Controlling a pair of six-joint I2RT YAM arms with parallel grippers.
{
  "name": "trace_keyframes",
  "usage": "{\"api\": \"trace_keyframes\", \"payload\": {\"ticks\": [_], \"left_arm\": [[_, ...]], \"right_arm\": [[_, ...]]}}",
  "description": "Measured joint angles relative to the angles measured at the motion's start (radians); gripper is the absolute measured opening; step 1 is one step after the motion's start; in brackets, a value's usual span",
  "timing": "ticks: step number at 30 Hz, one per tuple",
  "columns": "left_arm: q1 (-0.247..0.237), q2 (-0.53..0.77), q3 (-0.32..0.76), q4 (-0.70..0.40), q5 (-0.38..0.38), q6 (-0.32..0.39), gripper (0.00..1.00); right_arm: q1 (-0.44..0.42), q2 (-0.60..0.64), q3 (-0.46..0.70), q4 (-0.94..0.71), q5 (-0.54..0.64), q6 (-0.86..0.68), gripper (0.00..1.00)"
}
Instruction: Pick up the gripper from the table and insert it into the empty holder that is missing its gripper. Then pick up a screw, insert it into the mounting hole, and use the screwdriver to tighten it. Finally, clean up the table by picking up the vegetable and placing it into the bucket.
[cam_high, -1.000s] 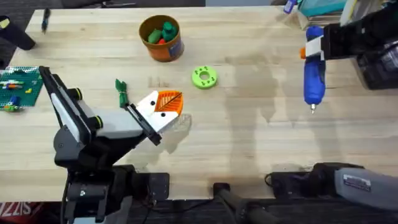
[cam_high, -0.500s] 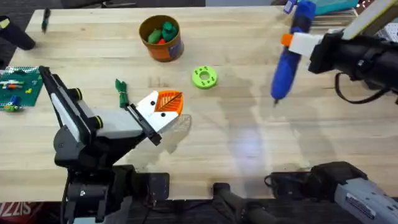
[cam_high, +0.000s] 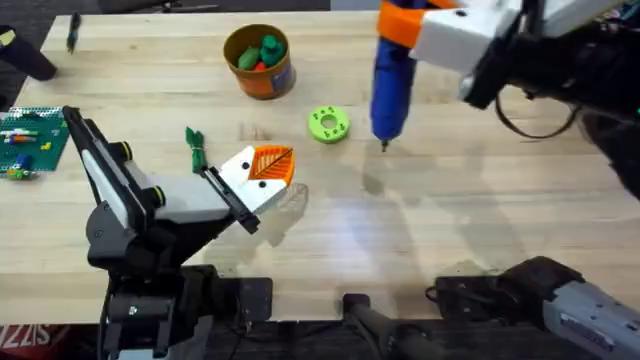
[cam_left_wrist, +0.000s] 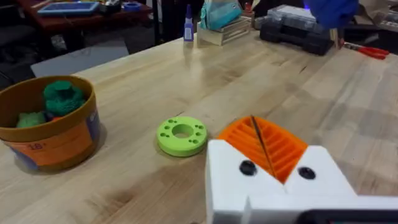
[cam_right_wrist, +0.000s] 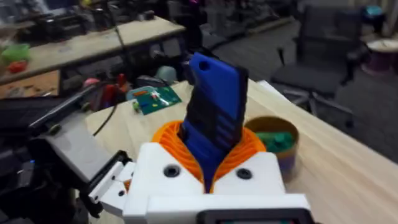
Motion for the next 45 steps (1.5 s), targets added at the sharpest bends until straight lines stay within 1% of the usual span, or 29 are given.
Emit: {"api": "trace_keyframes", "payload": {"ticks": [6, 17, 21, 27, 32, 36, 45], "left_arm": [[0.000, 0.000, 0.000, 0.000, 0.000, 0.000, 0.013], [0.000, 0.000, 0.000, 0.000, 0.000, 0.000, 0.013], [0.000, 0.000, 0.000, 0.000, 0.000, 0.000, 0.013], [0.000, 0.000, 0.000, 0.000, 0.000, 0.000, 0.013], [0.000, 0.000, 0.000, 0.000, 0.000, 0.000, 0.013], [0.000, 0.000, 0.000, 0.000, 0.000, 0.000, 0.013], [0.000, 0.000, 0.000, 0.000, 0.000, 0.000, 0.013]], "right_arm": [[0.101, 0.067, 0.000, 0.170, -0.029, -0.031, 0.028], [0.302, 0.195, 0.000, 0.472, -0.049, -0.069, 0.028], [0.360, 0.245, 0.000, 0.613, -0.052, -0.084, 0.028], [0.411, 0.295, 0.000, 0.753, -0.047, -0.087, 0.028], [0.457, 0.338, 0.000, 0.767, 0.005, -0.085, 0.028], [0.490, 0.368, -0.001, 0.796, 0.020, -0.085, 0.028], [0.495, 0.446, -0.001, 0.889, 0.051, -0.087, 0.028]]}}
